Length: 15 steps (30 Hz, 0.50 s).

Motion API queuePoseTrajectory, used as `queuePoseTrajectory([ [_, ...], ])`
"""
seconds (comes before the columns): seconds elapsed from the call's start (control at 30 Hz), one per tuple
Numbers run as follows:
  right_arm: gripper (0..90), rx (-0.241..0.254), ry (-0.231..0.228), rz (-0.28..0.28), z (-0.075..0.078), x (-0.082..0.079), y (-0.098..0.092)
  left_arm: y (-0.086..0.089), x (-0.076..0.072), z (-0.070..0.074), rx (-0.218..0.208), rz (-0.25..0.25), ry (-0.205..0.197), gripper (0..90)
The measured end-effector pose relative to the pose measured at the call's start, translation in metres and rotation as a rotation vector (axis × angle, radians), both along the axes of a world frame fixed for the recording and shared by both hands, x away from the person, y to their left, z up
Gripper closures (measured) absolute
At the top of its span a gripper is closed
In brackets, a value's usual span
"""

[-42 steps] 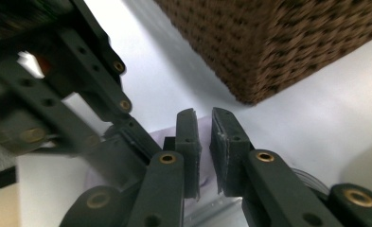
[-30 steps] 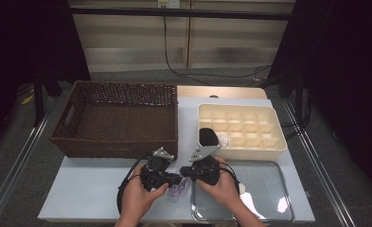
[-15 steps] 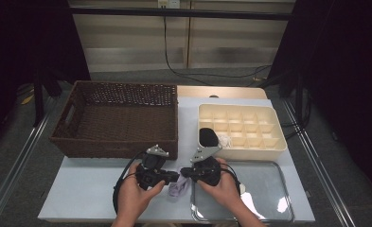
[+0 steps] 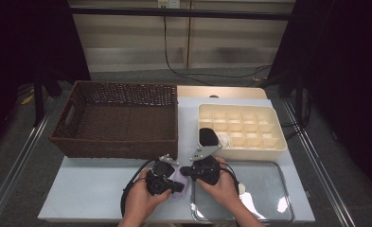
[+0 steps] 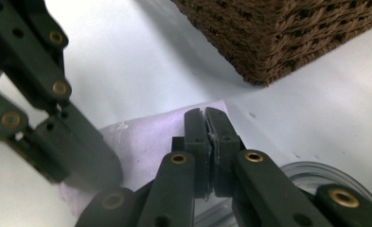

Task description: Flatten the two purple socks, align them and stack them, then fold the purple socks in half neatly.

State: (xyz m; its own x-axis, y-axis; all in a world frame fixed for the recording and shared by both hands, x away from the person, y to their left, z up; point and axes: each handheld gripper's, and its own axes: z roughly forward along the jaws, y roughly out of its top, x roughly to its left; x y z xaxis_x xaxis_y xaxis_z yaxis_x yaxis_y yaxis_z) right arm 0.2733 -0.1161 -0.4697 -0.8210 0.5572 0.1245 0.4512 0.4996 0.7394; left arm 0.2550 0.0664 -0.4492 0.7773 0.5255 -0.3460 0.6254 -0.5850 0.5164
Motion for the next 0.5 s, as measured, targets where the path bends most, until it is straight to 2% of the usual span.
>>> queuePoseTrajectory([
  [0.13, 87.9, -0.002, 0.002, -0.005, 0.0, 0.0, 0.002, -0.002, -0.002, -0.001, -0.005, 0.009, -0.008, 90.0],
  [0.2, 86.6, -0.003, -0.006, -0.006, 0.001, -0.001, 0.001, -0.002, -0.002, -0.001, -0.009, 0.014, 0.001, 90.0],
  [0.3, 80.4, 0.002, -0.012, -0.015, 0.006, -0.006, -0.006, -0.002, -0.003, -0.002, -0.018, 0.014, 0.002, 90.0],
  [0.5, 77.9, 0.018, -0.003, -0.053, 0.012, -0.02, -0.022, -0.003, -0.003, -0.002, -0.018, 0.015, 0.004, 90.0],
])
